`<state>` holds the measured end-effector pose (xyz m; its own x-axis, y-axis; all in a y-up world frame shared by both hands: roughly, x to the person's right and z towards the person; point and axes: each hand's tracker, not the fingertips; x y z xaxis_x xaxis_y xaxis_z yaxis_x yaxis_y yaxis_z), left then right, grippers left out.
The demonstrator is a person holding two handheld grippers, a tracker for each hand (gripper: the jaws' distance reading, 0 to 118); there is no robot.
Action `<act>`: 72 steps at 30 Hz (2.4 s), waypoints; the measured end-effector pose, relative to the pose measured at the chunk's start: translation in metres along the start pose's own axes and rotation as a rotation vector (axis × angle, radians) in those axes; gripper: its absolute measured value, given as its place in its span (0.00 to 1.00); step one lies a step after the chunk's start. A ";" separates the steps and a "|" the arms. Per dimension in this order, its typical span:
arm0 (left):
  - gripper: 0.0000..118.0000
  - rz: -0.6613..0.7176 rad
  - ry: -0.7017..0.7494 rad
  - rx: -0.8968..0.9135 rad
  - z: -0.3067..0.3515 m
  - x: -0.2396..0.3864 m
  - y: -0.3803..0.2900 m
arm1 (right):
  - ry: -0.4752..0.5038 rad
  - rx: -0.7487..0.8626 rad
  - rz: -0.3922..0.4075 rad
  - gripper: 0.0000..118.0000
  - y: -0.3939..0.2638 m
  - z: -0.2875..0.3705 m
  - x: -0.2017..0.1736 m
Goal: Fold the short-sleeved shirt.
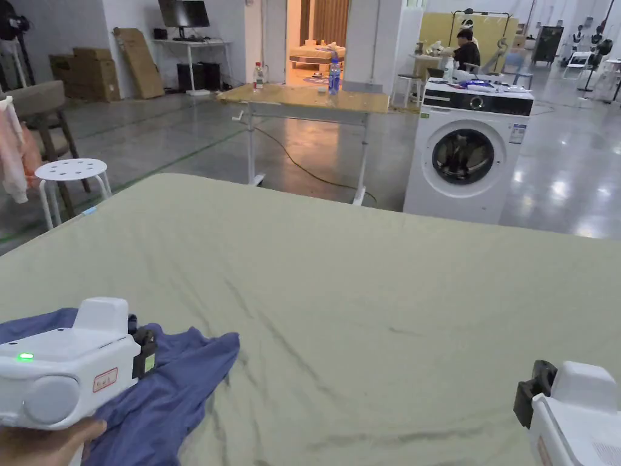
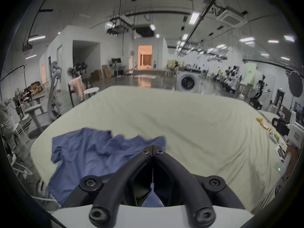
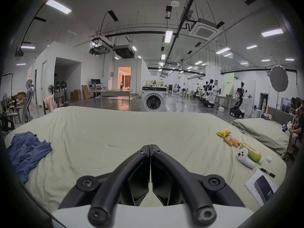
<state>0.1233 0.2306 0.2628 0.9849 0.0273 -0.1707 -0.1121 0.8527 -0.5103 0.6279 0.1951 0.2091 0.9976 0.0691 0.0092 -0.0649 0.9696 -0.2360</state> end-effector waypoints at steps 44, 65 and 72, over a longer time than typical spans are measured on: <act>0.00 0.089 0.053 -0.032 -0.031 -0.094 -0.023 | 0.050 -0.054 0.023 0.00 -0.004 -0.006 -0.027; 0.00 -0.178 -0.390 0.364 0.051 0.116 0.151 | -0.002 0.007 -0.027 0.00 0.021 0.022 0.011; 0.00 -0.169 -0.597 0.393 0.050 0.211 0.164 | -0.052 0.037 -0.041 0.00 0.028 0.037 0.040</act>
<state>0.3198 0.4025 0.1852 0.9011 0.0629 0.4290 -0.0072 0.9914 -0.1303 0.6655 0.2332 0.2386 0.9968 0.0399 0.0687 -0.0255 0.9797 -0.1988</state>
